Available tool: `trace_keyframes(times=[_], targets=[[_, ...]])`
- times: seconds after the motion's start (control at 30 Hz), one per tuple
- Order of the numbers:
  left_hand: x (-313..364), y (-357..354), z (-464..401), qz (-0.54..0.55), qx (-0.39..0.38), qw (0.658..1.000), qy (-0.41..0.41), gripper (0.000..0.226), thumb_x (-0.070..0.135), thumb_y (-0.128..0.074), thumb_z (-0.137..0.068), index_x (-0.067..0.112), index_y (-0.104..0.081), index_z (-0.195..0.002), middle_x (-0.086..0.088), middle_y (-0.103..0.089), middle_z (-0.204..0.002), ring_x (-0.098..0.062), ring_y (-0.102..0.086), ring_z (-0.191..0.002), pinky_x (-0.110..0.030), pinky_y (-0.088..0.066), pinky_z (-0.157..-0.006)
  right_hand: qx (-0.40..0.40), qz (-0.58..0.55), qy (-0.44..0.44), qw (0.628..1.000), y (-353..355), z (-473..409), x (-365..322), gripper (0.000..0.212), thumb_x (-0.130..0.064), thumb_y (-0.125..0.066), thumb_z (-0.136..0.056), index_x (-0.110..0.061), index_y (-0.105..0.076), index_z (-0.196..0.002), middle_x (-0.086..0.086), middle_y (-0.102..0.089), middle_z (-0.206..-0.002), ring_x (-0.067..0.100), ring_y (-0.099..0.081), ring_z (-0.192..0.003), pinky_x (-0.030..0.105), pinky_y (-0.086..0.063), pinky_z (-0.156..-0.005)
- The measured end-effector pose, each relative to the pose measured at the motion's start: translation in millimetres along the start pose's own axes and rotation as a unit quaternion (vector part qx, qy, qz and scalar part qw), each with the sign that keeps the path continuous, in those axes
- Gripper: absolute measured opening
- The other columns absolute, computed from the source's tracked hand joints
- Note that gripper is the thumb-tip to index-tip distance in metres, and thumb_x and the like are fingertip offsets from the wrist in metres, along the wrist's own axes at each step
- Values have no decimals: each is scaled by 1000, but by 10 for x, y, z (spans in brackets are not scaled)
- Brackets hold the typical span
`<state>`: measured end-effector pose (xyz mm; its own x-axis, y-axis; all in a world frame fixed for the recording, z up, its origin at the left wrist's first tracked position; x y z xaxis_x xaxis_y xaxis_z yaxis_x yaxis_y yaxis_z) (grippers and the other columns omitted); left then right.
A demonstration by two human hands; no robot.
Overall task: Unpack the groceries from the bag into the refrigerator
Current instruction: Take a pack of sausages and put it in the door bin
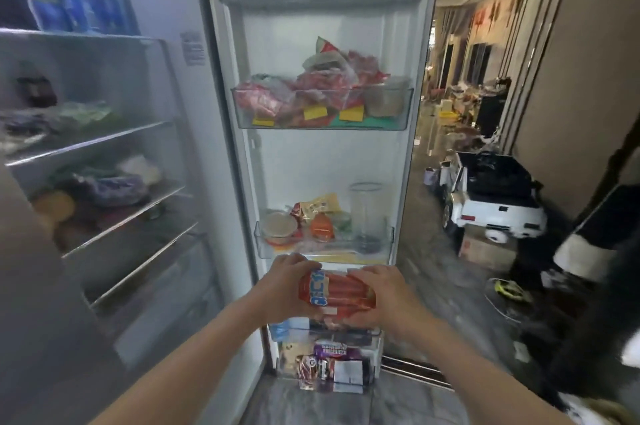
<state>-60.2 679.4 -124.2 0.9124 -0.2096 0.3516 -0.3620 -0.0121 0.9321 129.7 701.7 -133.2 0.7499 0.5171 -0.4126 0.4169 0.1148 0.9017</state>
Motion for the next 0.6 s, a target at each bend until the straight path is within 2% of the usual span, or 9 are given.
trace_keyframes(times=[0.17, 0.3, 0.4, 0.53, 0.6], targets=[[-482, 276, -847, -3, 12, 1000, -12, 90, 51, -81, -61, 30, -42, -139, 3, -45, -131, -20, -35, -123, -37, -32, -108, 32, -11, -7, 999, 62, -933, 126, 87, -50, -82, -65, -35, -42, -141, -5, -46, -135, 15, -35, -123, 31, -29, -102], [-893, 314, -1358, 3, 20, 1000, -5, 91, 50, -83, -60, 29, -43, -139, 3, -43, -134, -19, -32, -126, -28, -24, -107, 32, -10, 7, 999, -38, -1593, 245, 90, -53, -82, -62, -35, -42, -140, -6, -47, -133, 19, -37, -123, 33, -34, -103], [-1186, 316, -1689, 4, 26, 1000, 5, 91, 51, -84, -57, 31, -45, -138, 2, -46, -133, -20, -36, -124, -31, -28, -107, 29, -10, 18, 999, -135, -2068, 346, 90, -54, -82, -59, -33, -46, -139, -4, -47, -138, 21, -36, -127, 36, -32, -108], [-1489, 283, -2044, 15, 26, 999, 24, 89, 49, -84, -58, 29, -47, -136, 1, -48, -128, -21, -39, -119, -31, -32, -105, 12, 2, 27, 1000, -299, -2603, 485, 91, -65, -74, -54, -34, -48, -136, -4, -52, -129, 22, -42, -120, 32, -35, -104], [-1608, 274, -2226, 14, 26, 999, 27, 89, 47, -83, -57, 29, -47, -136, 2, -48, -125, -20, -39, -118, -30, -33, -104, 13, 12, 33, 999, -345, -2842, 551, 91, -66, -72, -55, -33, -47, -137, -1, -52, -131, 24, -42, -121, 33, -35, -105]])
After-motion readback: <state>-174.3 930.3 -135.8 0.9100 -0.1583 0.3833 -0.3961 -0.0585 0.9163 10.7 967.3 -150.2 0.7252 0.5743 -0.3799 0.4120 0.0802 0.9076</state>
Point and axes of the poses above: each hand's wrist, its own z-axis away from the middle knuckle, its own y-axis out of the back of the hand, x = y × z, the point moved 6 cm from there along -z, towards the middle knuckle
